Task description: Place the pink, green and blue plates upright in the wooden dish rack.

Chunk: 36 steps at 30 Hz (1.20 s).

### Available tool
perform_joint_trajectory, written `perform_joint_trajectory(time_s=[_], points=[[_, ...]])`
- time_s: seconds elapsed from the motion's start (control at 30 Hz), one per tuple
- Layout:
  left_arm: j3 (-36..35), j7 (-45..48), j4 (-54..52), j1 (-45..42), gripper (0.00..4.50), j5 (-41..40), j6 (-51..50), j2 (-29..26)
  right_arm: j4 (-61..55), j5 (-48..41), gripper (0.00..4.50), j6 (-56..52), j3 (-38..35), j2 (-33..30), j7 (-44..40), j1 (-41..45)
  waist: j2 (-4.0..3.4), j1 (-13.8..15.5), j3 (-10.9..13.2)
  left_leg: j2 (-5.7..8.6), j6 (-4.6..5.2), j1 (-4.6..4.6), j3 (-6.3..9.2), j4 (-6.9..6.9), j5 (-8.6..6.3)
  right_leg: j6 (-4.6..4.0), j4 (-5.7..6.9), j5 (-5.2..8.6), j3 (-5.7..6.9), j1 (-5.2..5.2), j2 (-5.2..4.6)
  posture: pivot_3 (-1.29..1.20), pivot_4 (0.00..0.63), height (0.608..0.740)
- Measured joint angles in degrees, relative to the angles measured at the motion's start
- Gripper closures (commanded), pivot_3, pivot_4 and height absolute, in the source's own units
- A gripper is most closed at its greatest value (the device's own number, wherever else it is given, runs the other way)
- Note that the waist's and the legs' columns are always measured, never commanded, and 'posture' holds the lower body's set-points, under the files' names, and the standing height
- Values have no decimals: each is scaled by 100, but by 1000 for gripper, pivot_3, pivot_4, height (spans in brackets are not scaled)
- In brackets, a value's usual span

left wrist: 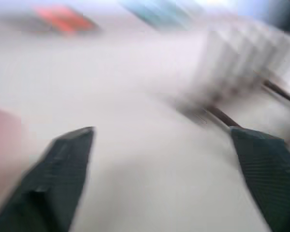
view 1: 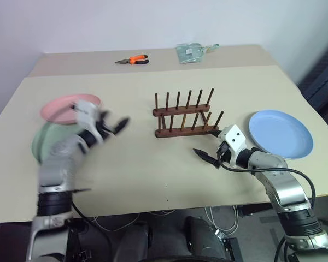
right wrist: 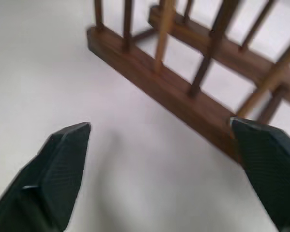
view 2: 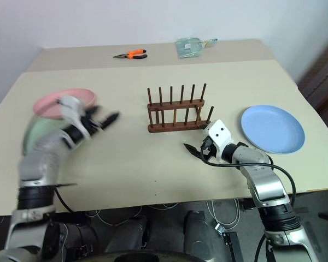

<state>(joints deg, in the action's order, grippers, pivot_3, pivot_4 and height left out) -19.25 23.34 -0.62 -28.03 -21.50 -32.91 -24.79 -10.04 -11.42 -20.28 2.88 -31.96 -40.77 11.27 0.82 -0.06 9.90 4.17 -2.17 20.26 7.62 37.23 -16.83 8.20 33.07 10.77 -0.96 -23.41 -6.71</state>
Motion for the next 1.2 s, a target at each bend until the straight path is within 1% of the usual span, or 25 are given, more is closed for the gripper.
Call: perform_joint_trajectory(time_s=[0.1, 0.13, 0.23, 0.3, 0.37, 0.5, 0.57, 0.63, 0.73, 0.8, 0.83, 0.9, 0.97, 1.07, 1.13, 1.2], points=[[-930, -1537, 222, -828, 41, -75, -374, 253, 6, 37, 12, -13, 115, 2, -9, -1, 12, 35, 5, 2, -2, 5, 3, 0, 0, 1, -2, -1, -1, -7, 0, 0, 150, 740], [-1206, -1974, 228, -969, 41, -81, -487, 257, 11, 55, 12, -13, 136, 3, -10, -1, 12, 33, 4, 2, -3, 4, 1, -5, 0, 1, 0, -1, -2, -10, 0, 0, 150, 740], [-1847, -3142, 223, -1100, 41, -62, -985, 355, 57, 116, 12, -7, 136, 2, -9, 4, 12, -11, 4, 1, -8, 4, -1, -14, 2, -14, 4, -10, -4, -18, 2, 0, 150, 740], [-2302, -3783, 219, -1103, 41, -119, -1334, 550, 110, 135, 12, 23, 136, 2, -17, 21, 18, -33, 5, 1, -12, 6, 1, -13, 4, -15, 4, -11, -3, -17, 2, 0, 150, 740], [-2607, -4104, 209, -1100, 41, -279, -1725, 631, 170, 171, 12, 79, 136, 2, -29, 25, 42, -40, 11, 1, -17, 9, 5, -13, 7, -12, 5, -9, 3, -17, 2, 0, 150, 740], [-2926, -4224, 277, -1127, 41, -738, -2389, 799, 248, 196, 12, 180, 152, 50, -31, 83, 52, -31, 12, 3, -19, 6, 7, -8, 8, -6, 5, -6, 5, -10, 0, 0, 150, 740], [-3061, -4237, 575, -1165, 573, -962, -2545, 898, 248, 230, 0, 220, 170, 113, 7, 101, 52, -45, 11, 2, -21, 6, 9, -10, 9, -6, 6, -6, 7, -13, 2, 0, 150, 740], [-3134, -4219, 892, -1228, 1380, -1096, -2547, 903, 248, 246, 0, 258, 176, 170, 55, 102, 54, -57, 12, 2, -22, 9, 8, -11, 10, -9, 7, -8, 6, -17, 3, 0, 150, 740], [-3146, -4226, 1261, -1324, 3041, -1176, -2431, 861, 237, 284, 0, 305, 161, 171, 133, 101, 54, -63, 12, 2, -23, 8, 6, -13, 10, -16, 7, -12, 5, -19, 2, 0, 150, 740], [-3155, -4210, 1313, -1350, 4053, -1237, -2233, 855, 183, 204, 0, 282, 66, 159, 129, 97, 54, -59, 12, 2, -24, 8, 6, -13, 10, -17, 6, -12, 4, -19, 2, 0, 150, 740], [-3123, -4087, 1297, -1408, 4478, -1301, -2050, 850, 74, 106, 0, 190, -30, 137, 104, 98, 54, -56, 12, 2, -25, 9, 6, -13, 11, -17, 6, -13, 4, -18, 2, 0, 150, 740], [-2854, -3799, 1204, -1439, 4478, -1292, -1815, 800, -183, -67, 0, 49, -165, 47, 29, 124, 54, -52, 12, 3, -26, 9, 4, -12, 11, -17, 4, -12, 4, -16, 1, 0, 150, 740], [-2442, -3370, 743, -1380, 4478, -1336, -1696, 863, -504, -110, 0, -50, -187, -149, -51, 307, 64, -50, 24, 3, -26, 17, 3, -9, 11, -17, 3, -13, 4, -20, 1, 0, 150, 740], [-1468, -2843, -25, -1430, 4478, -1539, -1805, 1163, -991, 69, 0, 70, -48, -289, -78, 1147, 67, -26, 27, 3, -27, 16, 5, -6, 12, -16, 2, -12, 6, -16, 0, 0, 150, 740], [-895, -2677, -356, -1499, 4478, -1656, -1979, 1346, -1118, 468, 0, 386, 209, -315, -50, 1627, 76, -45, 21, 1, -27, 9, 5, -12, 11, -8, 0, -7, 7, -12, 1, 0, 150, 740], [-441, -2601, -639, -1513, 4478, -1766, -2184, 1530, -937, 1129, 0, 745, 658, -413, 18, 1945, 76, -67, 22, 2, -27, 12, -1, -13, 11, -10, -1, -8, 2, -17, 1, 0, 150, 740]])
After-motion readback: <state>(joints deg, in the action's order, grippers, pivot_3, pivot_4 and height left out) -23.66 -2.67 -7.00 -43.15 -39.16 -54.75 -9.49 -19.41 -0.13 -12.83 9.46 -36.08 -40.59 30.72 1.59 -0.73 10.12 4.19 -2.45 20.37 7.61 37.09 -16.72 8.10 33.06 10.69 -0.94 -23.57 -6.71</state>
